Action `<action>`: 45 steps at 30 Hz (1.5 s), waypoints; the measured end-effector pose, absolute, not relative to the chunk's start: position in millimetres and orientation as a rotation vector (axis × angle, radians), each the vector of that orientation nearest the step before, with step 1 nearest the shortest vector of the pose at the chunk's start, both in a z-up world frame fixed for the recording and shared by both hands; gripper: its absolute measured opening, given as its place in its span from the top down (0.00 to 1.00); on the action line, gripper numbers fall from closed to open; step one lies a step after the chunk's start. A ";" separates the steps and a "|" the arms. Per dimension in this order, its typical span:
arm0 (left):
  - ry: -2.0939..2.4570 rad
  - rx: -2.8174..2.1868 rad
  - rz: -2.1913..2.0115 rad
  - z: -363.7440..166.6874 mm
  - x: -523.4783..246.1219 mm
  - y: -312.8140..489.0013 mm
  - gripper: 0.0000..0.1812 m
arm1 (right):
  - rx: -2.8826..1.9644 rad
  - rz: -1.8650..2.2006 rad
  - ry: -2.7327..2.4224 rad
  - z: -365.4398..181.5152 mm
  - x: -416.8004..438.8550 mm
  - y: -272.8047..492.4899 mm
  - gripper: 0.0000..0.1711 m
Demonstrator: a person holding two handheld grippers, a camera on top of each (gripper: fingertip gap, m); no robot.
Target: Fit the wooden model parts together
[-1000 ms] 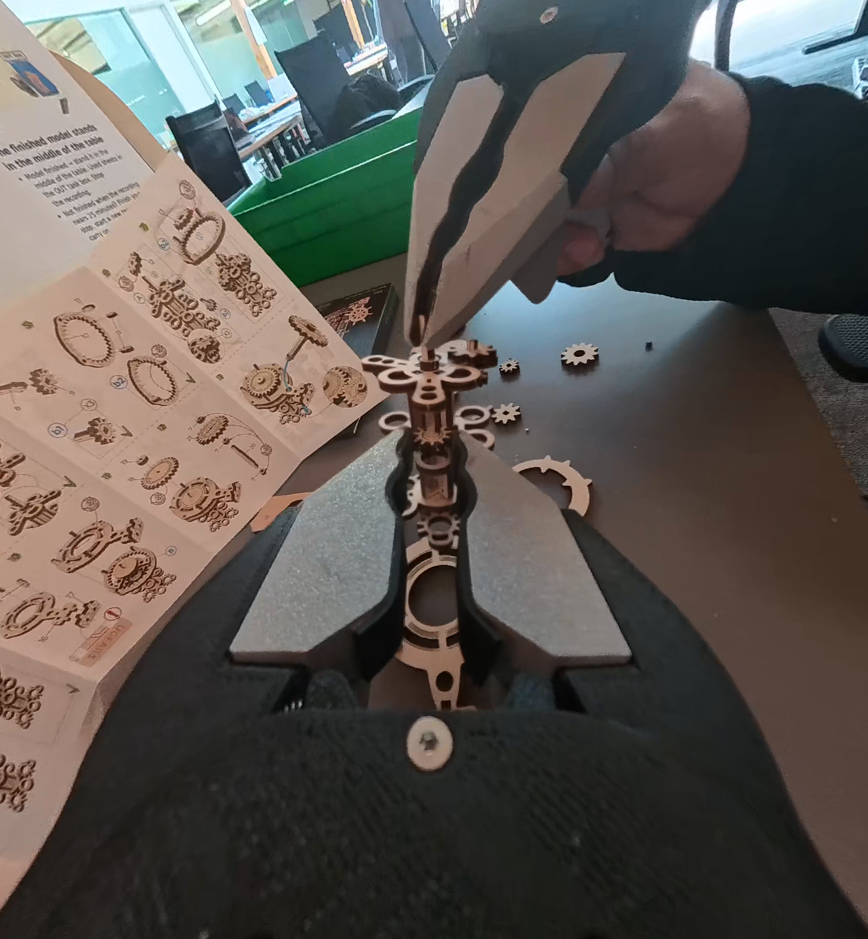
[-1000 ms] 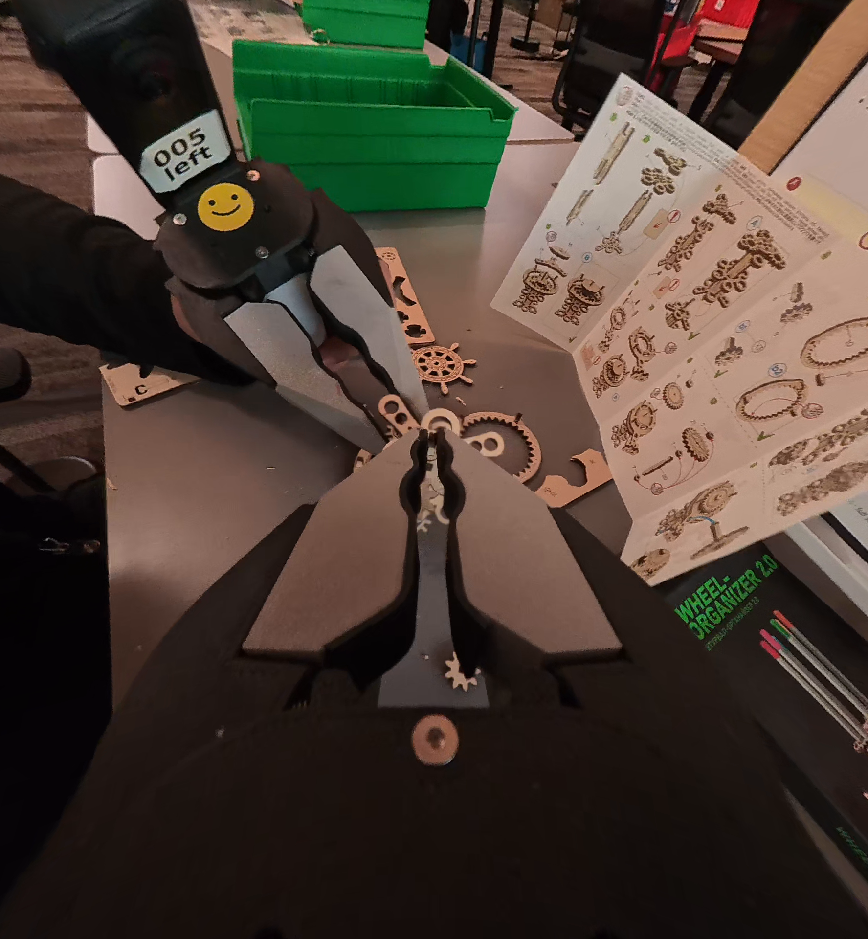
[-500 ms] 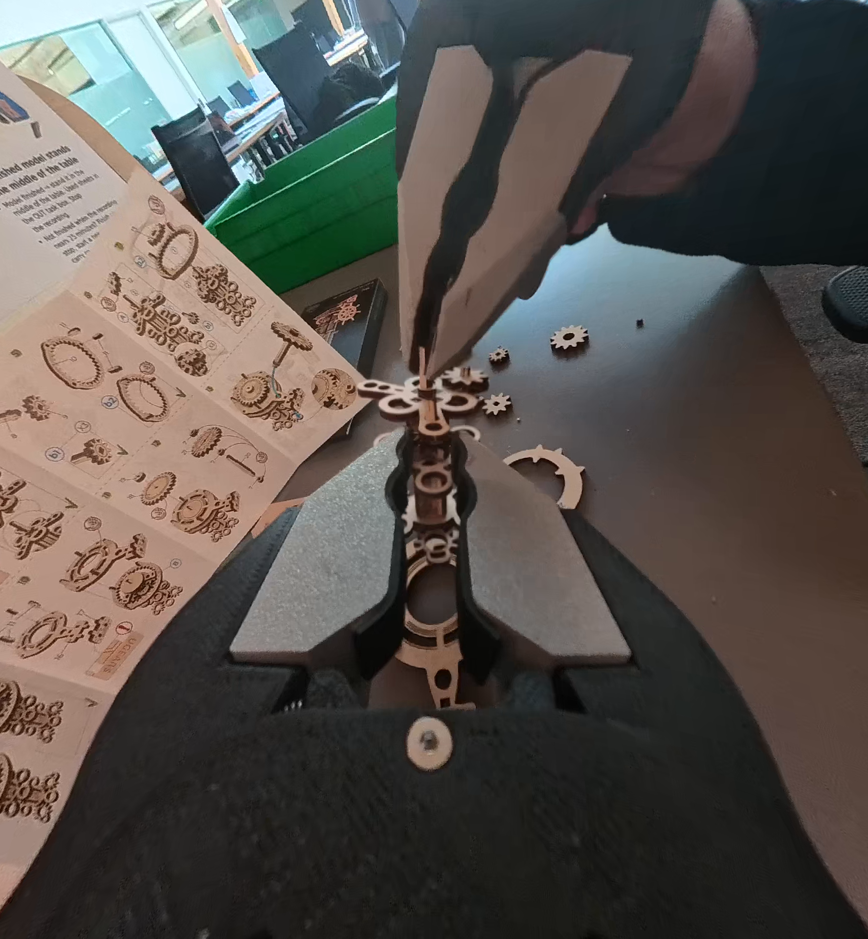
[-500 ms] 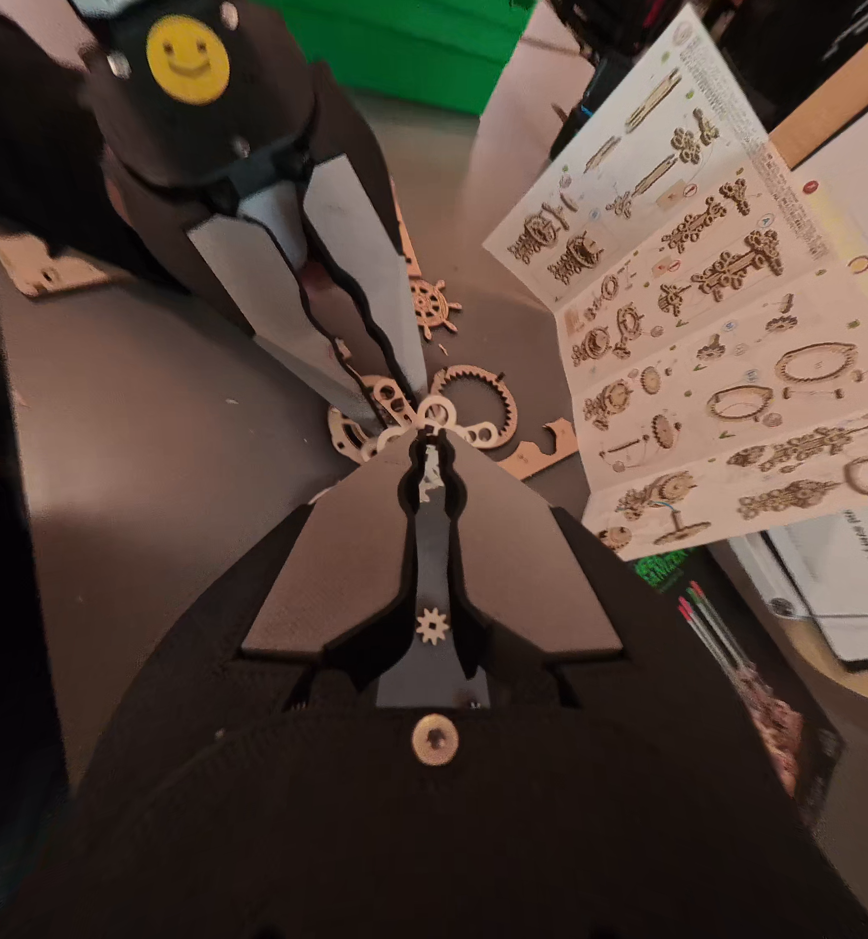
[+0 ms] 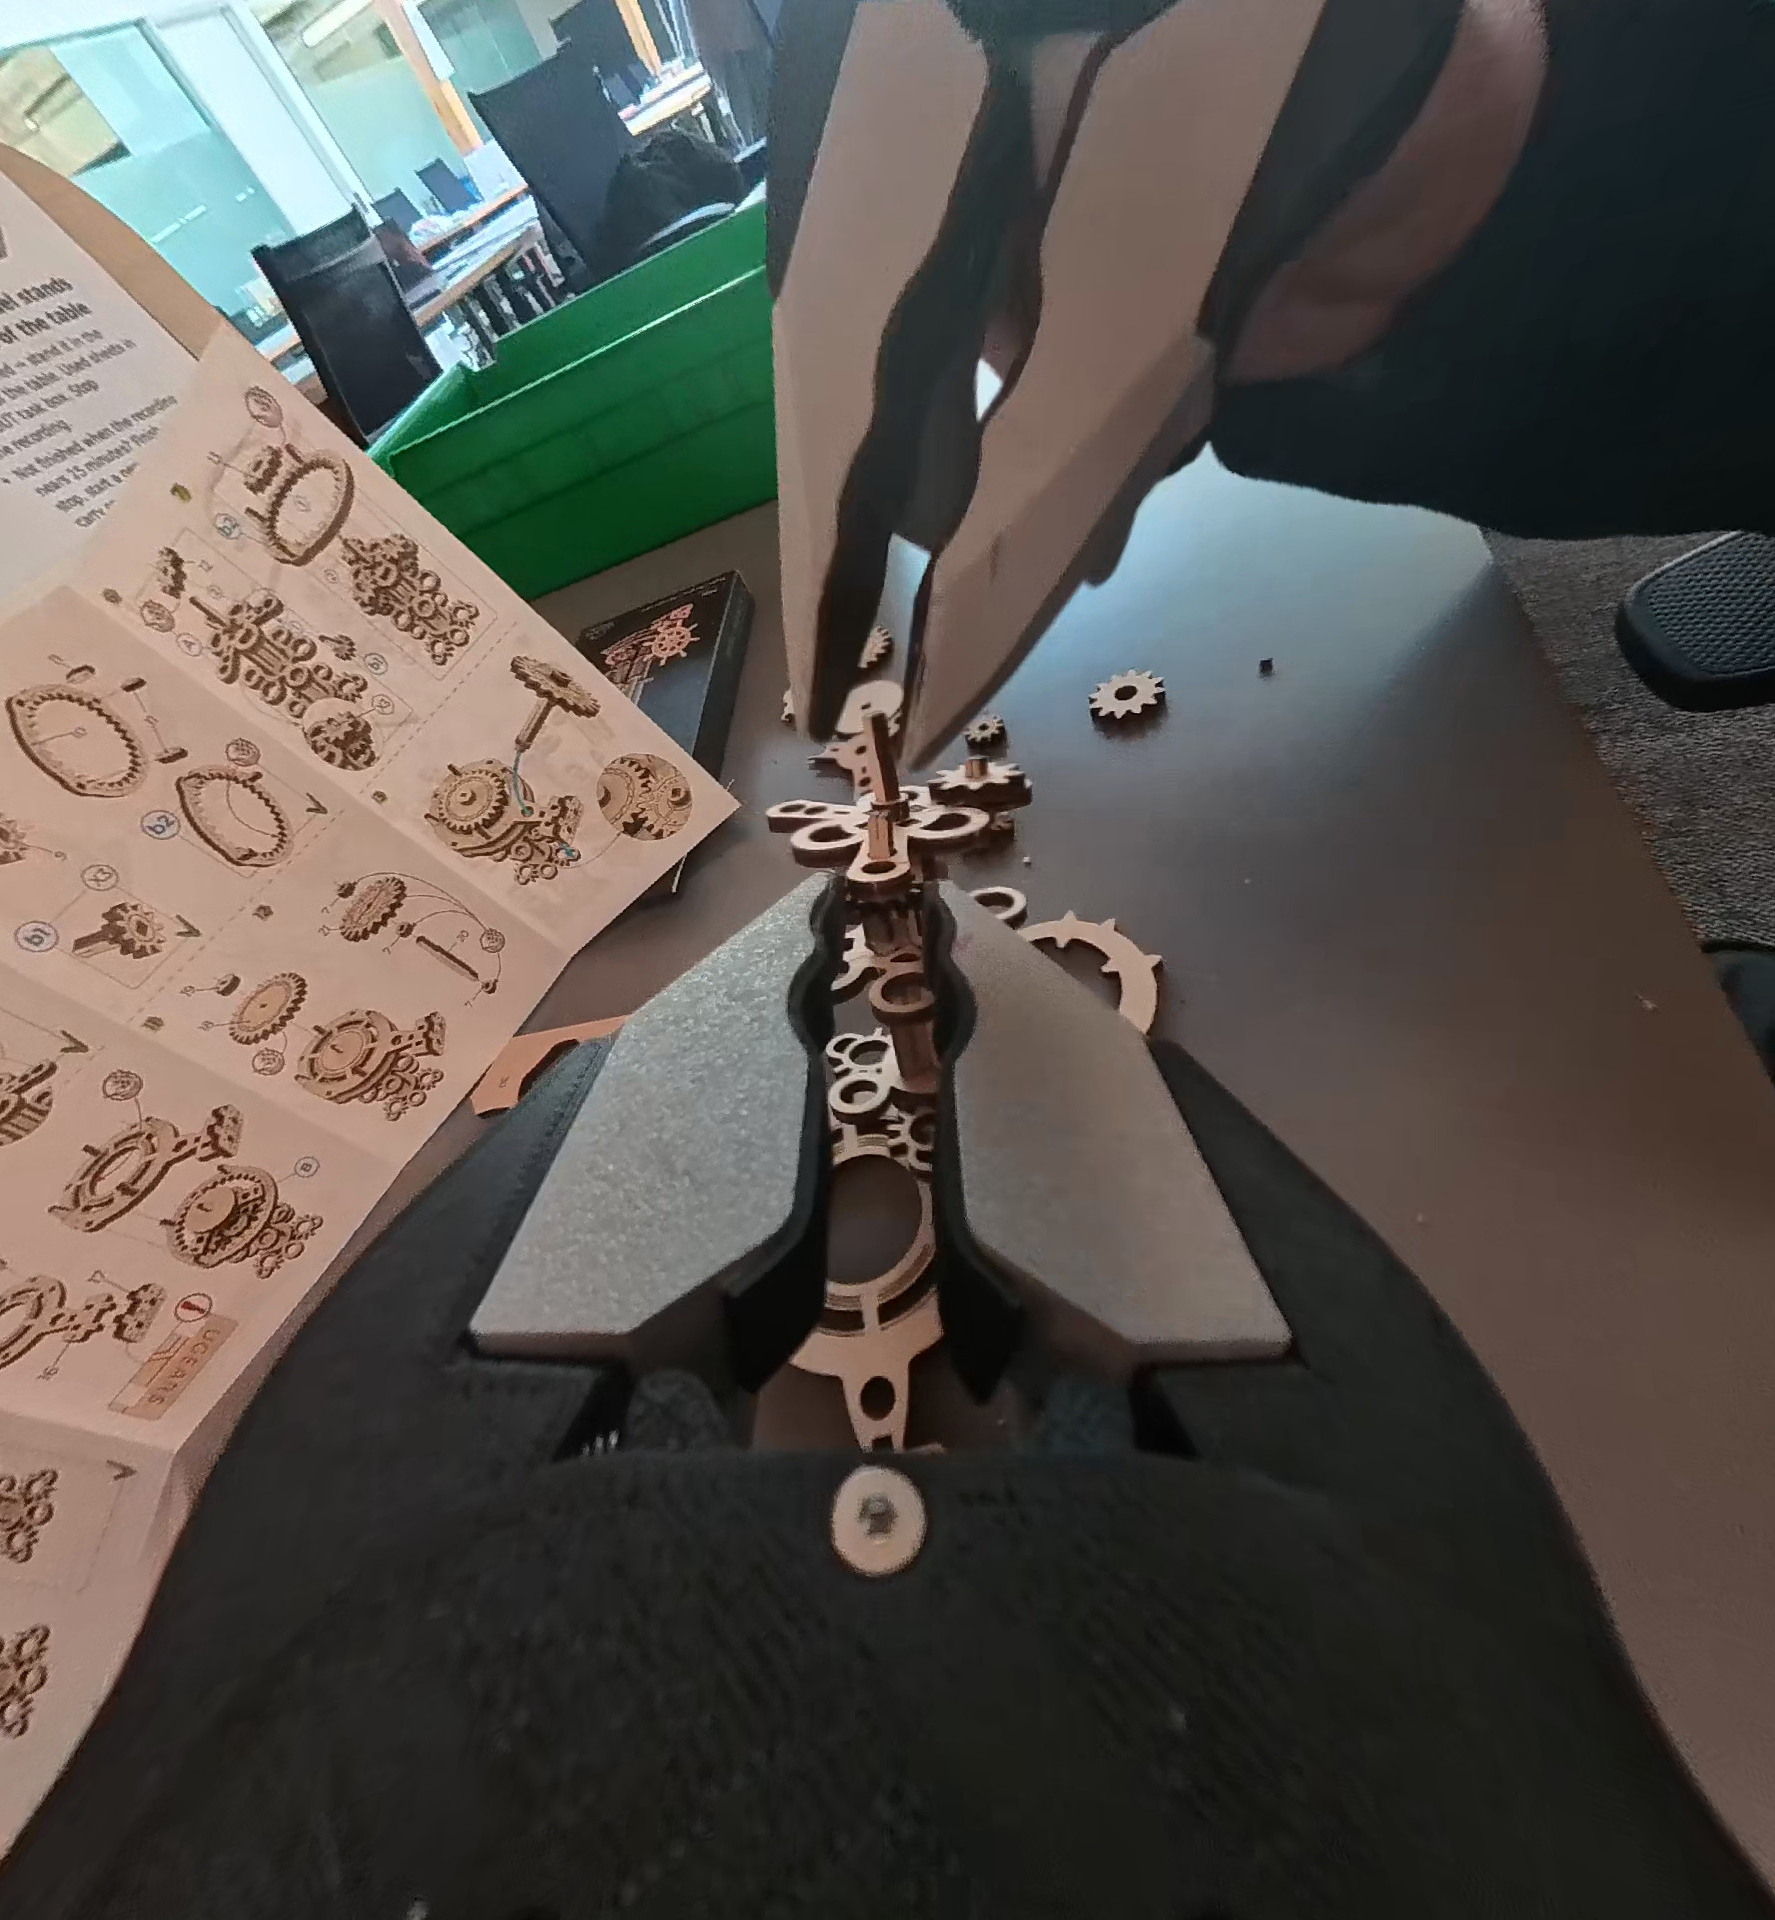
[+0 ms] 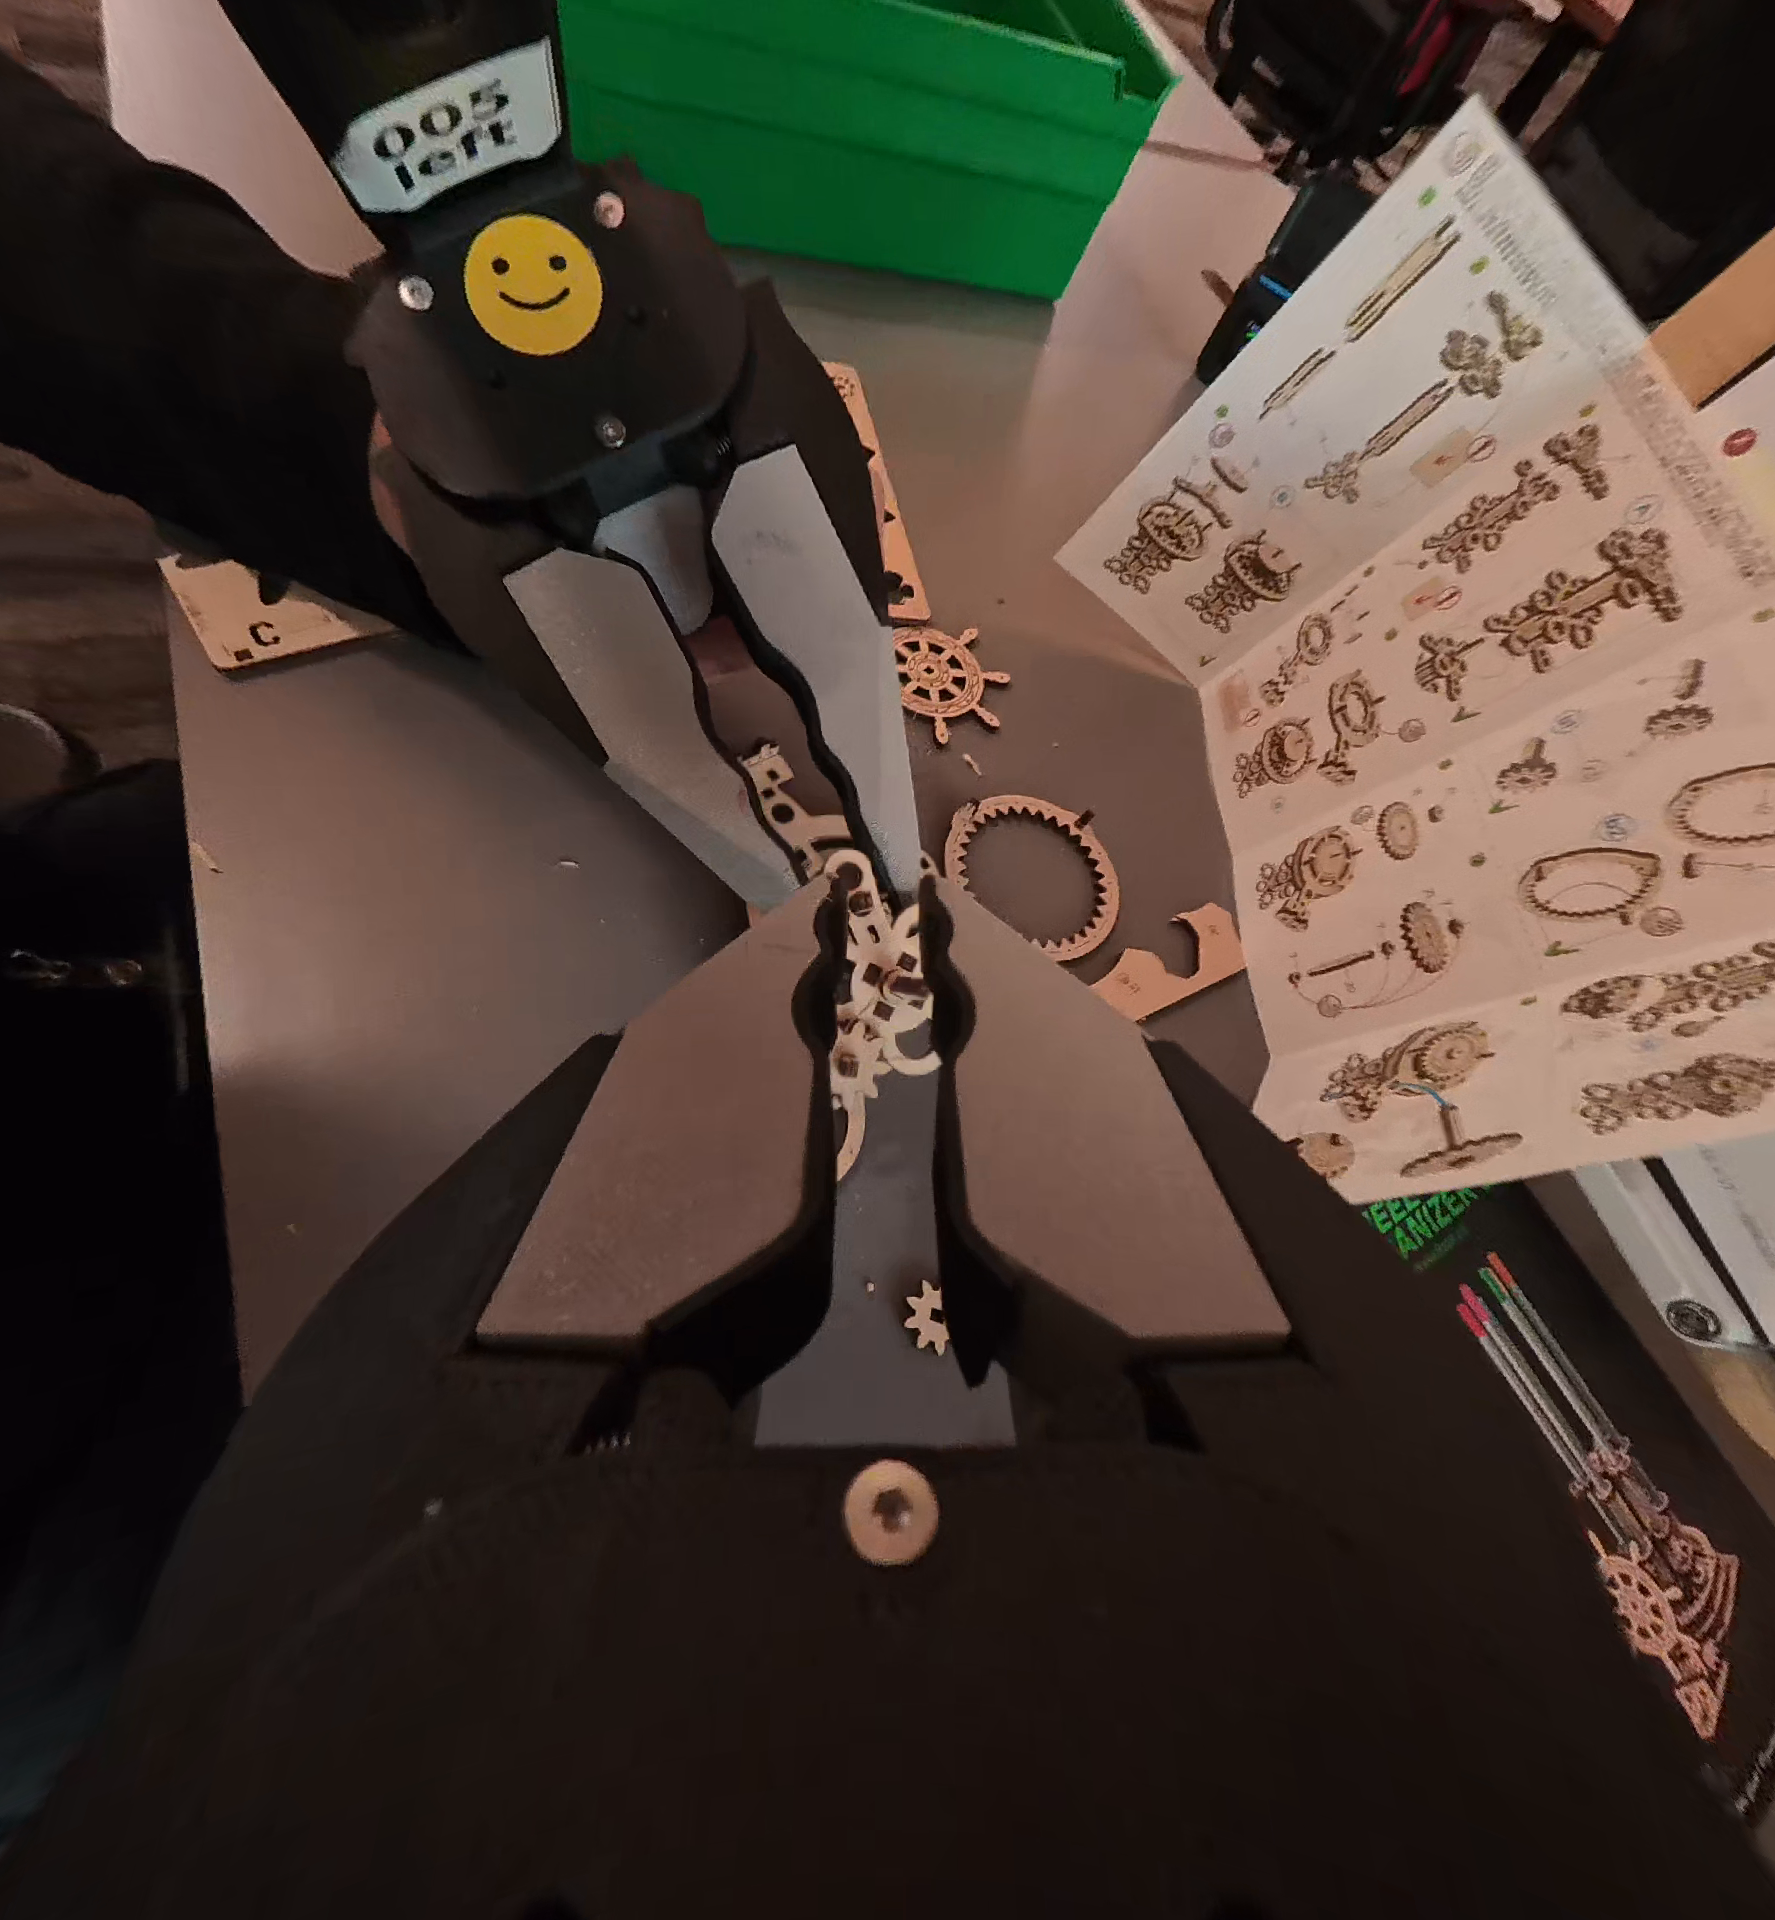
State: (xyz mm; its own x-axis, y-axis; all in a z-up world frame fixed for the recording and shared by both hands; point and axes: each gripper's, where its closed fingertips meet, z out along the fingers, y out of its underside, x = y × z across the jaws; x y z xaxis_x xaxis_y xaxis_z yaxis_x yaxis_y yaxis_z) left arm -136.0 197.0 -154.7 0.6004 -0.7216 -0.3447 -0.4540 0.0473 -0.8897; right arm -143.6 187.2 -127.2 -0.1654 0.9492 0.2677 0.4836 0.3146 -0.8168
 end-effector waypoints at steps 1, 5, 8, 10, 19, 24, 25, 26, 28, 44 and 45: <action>1.014 -1.589 -0.272 -155.1 -135.4 196.6 0.94 | -1.283 0.729 -1.804 -131.2 -144.8 186.1 0.95; 1.015 -1.595 -0.309 -155.7 -134.1 194.6 0.94 | -1.281 0.696 -1.853 -142.6 -147.4 184.2 1.00; 1.017 -1.599 -0.319 -156.7 -134.2 194.2 0.94 | -1.285 0.724 -1.856 -143.5 -149.1 183.0 1.00; 1.024 -1.600 -0.320 -157.6 -133.9 193.6 0.94 | -1.280 0.740 -1.868 -144.3 -148.6 182.2 1.00; 1.017 -1.698 -0.409 -169.0 -133.5 191.0 0.90 | -1.319 0.862 -1.844 -142.3 -143.5 185.4 1.00; 1.007 -1.669 -0.397 -163.0 -132.9 191.4 0.90 | -1.323 0.863 -1.872 -144.7 -144.0 181.9 1.00; 1.003 -1.660 -0.402 -160.9 -132.4 191.0 0.90 | -1.323 0.860 -1.879 -145.3 -144.0 181.5 1.00; 0.999 -1.653 -0.415 -159.0 -131.9 190.2 0.90 | -1.322 0.858 -1.885 -145.6 -144.0 181.0 1.00; 0.994 -1.656 -0.447 -157.5 -131.7 188.6 0.90 | -1.318 0.860 -1.891 -145.2 -143.7 180.0 1.00; 1.057 -1.625 -0.481 -157.2 -127.7 180.0 0.94 | -1.326 0.931 -1.932 -145.0 -143.1 171.7 1.00; 1.052 -1.625 -0.482 -157.1 -128.1 180.6 0.94 | -1.328 0.928 -1.933 -144.8 -143.6 172.3 1.00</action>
